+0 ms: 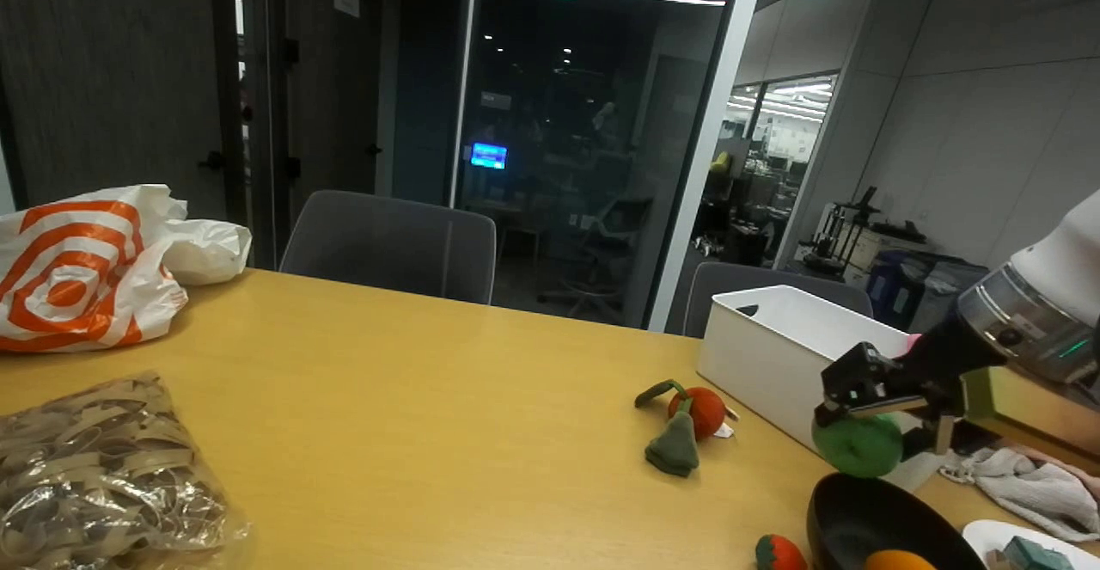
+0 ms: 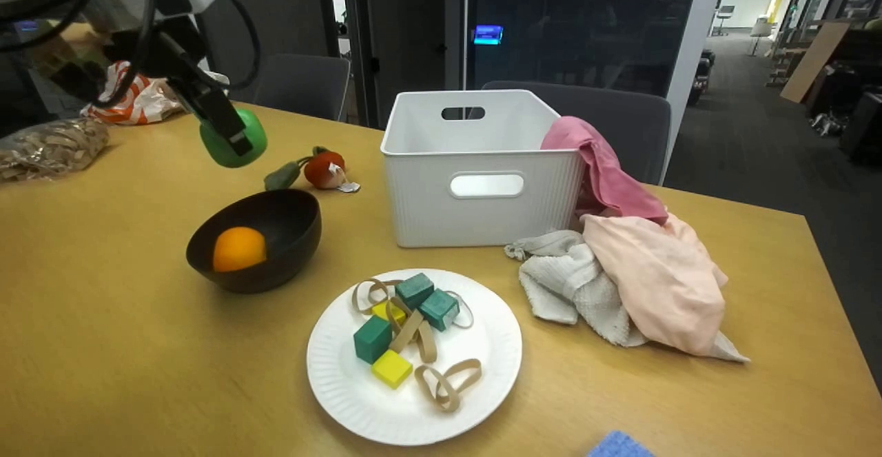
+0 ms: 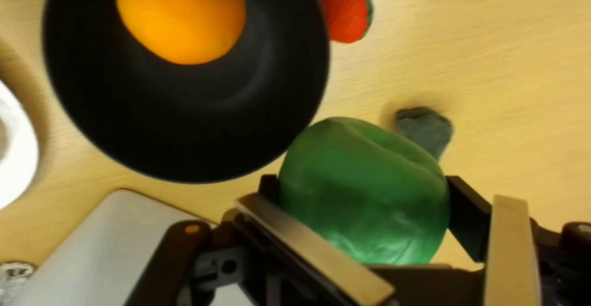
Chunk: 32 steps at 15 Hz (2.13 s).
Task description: Put the items in the bowl on the table and put the plush in the bowl
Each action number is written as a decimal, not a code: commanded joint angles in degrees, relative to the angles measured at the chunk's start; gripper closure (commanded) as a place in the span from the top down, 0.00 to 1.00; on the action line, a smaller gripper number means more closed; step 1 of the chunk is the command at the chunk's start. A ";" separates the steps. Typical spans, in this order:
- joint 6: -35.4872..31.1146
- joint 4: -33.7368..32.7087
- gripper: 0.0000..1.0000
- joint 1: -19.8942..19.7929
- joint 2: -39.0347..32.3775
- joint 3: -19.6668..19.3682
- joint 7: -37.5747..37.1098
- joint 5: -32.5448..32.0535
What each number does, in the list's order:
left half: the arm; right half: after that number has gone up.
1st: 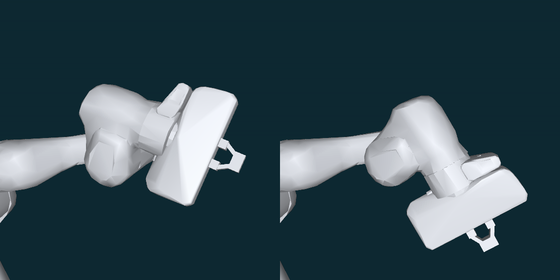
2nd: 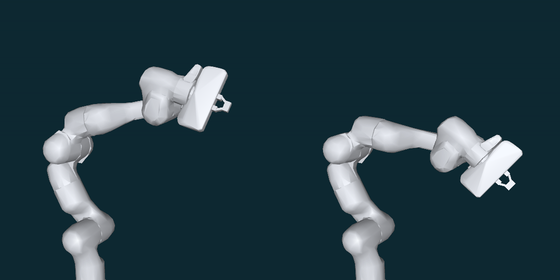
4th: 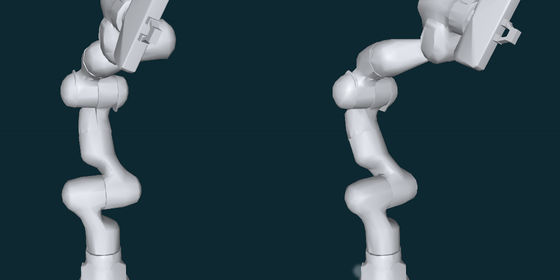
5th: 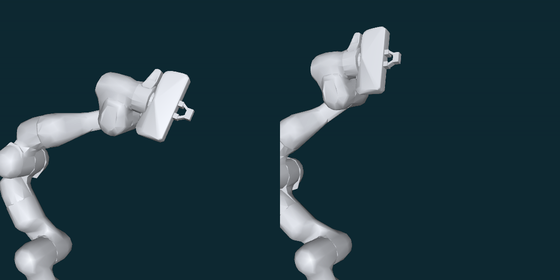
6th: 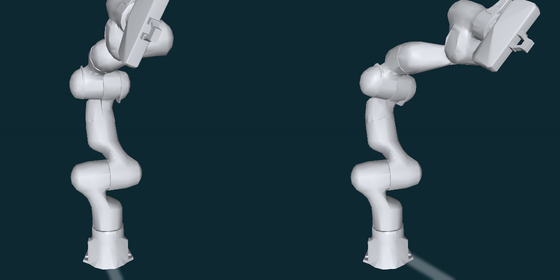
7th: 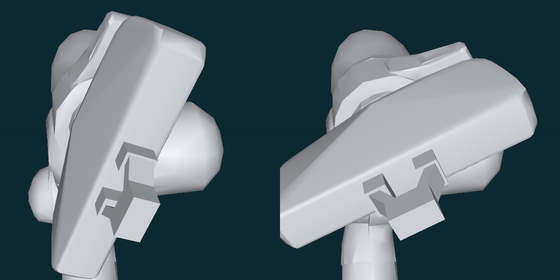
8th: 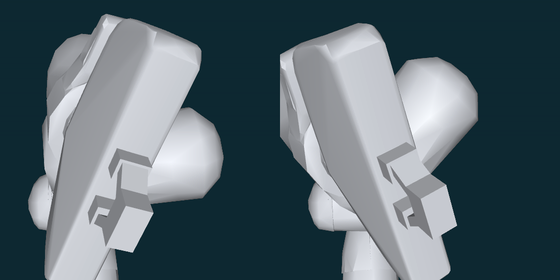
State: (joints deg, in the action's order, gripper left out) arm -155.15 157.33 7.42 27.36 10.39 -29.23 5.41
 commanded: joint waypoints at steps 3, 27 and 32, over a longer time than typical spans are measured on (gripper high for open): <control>-6.26 -0.08 0.63 10.06 -2.42 1.99 10.39 5.96; 6.47 0.51 1.00 -8.47 -4.72 -0.79 5.63 -2.32; 15.56 0.38 1.00 -5.34 -0.81 -2.18 8.77 -0.05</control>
State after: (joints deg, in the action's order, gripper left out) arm -144.30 157.76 0.72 23.03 8.12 -21.04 4.70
